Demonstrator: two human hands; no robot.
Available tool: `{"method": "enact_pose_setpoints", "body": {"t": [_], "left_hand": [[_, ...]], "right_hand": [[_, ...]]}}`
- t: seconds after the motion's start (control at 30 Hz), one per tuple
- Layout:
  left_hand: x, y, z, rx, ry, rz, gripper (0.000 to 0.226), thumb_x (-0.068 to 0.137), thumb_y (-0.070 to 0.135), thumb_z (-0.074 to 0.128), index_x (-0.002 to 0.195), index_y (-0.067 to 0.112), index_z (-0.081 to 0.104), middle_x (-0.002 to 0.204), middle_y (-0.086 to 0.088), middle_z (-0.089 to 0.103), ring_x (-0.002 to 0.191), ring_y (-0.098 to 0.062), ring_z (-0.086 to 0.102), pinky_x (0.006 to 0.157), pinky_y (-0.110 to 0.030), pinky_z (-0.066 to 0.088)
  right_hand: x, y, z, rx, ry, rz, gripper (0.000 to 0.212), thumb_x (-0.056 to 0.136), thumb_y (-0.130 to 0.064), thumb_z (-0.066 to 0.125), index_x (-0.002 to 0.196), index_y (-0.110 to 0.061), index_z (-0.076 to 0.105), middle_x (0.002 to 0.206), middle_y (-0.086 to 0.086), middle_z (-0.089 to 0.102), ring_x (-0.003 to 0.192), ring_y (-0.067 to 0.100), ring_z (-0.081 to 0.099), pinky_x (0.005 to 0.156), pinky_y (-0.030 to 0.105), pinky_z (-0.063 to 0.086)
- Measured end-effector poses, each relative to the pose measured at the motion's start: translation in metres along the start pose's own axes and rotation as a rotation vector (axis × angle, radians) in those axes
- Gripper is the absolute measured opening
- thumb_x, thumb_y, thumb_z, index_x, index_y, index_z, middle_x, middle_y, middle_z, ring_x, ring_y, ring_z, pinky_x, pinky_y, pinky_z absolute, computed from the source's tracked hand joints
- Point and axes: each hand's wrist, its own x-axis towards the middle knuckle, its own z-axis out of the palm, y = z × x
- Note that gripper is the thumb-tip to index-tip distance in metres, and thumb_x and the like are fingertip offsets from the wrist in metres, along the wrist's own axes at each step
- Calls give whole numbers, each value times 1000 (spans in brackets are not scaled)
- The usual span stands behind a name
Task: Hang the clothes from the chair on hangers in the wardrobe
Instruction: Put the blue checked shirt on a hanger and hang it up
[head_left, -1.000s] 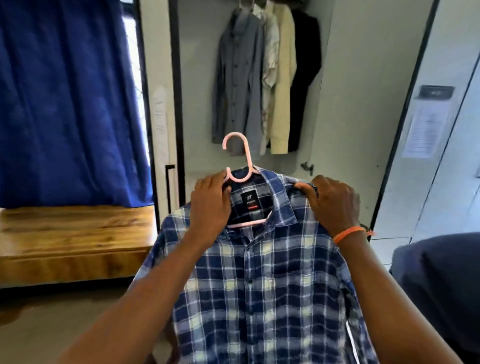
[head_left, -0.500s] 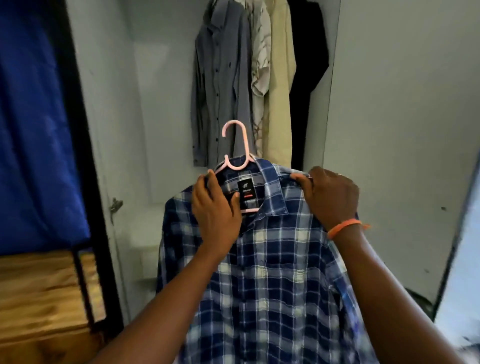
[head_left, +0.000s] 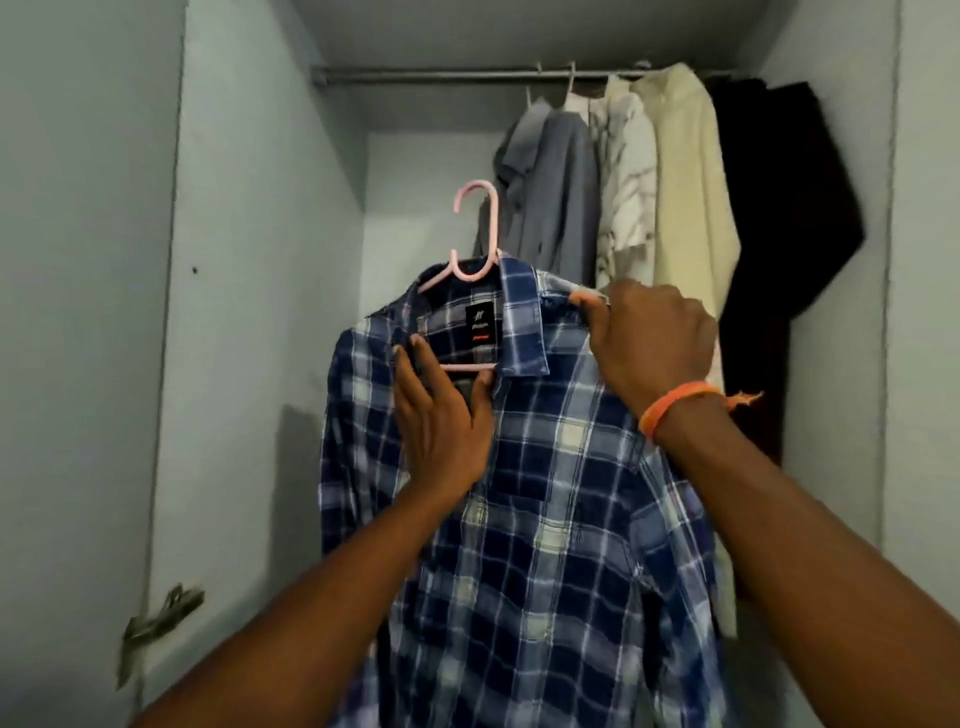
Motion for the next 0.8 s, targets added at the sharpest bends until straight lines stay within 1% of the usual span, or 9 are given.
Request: {"method": "enact_pose_setpoints", "body": {"t": [0.07,0.13,0.27,0.47,0.53,0.57,0.63,0.7,0.8], "left_hand": [[48,-1,15,-123,-23,-81,94,87,74,23,156,22,-13,165,-9,-13,151,-36,2,119,-55,18],[94,-1,23,-209,-34,-110,90,92,71,27,157,23,-12,165,-9,-12,152,-34,2,120,-52,15],[183,-9,37,-289,-22,-13,82,98,63,26,158,16,-2,166,-8,-5,153,-28,5,122,-46,12],[292,-7,52,-366,-161,130,81,99,64,29,158,13,7,165,-7,11,151,-27,15,122,-44,18],[319,-2,57,-376,-219,171,76,100,61,31,156,12,17,162,-7,25,145,-25,30,113,-36,29],[331,0,58,-382,-241,198,70,101,58,32,153,13,25,156,-7,36,134,-23,42,102,-32,34],[345,6,63,-373,-272,256,60,102,56,33,146,16,37,142,-7,50,116,-20,50,89,-29,35],[358,7,72,-359,-288,303,60,102,56,35,147,17,38,139,-6,53,119,-23,52,87,-29,35],[371,12,85,-346,-315,333,60,101,54,40,148,17,37,140,-7,52,123,-27,52,88,-30,36]], "right_hand": [[41,-10,22,14,15,-28,51,100,-50,46,106,-4,67,101,24,66,96,45,62,68,39,37],[77,-20,39,8,8,-36,50,100,-47,50,108,-1,67,106,25,65,100,46,60,75,42,43],[147,-36,78,-35,108,-29,45,101,-41,52,114,-1,65,115,28,62,106,48,59,82,45,48],[235,-55,128,-132,183,-23,34,97,-28,55,116,-1,65,119,28,62,109,46,60,87,45,49],[259,-58,140,-161,201,-5,34,98,-28,55,116,-1,65,120,28,62,111,46,59,88,45,48],[270,-60,145,-165,218,-1,35,98,-29,54,117,-2,65,120,28,62,111,46,59,88,45,48],[288,-64,151,-169,250,18,39,99,-34,54,119,-2,64,122,28,61,113,45,58,90,45,47],[303,-67,157,-180,259,37,45,98,-38,56,120,1,63,123,28,61,113,46,58,90,46,47],[320,-70,164,-225,281,28,45,97,-35,59,119,4,63,120,31,61,110,48,59,89,48,48]]}}
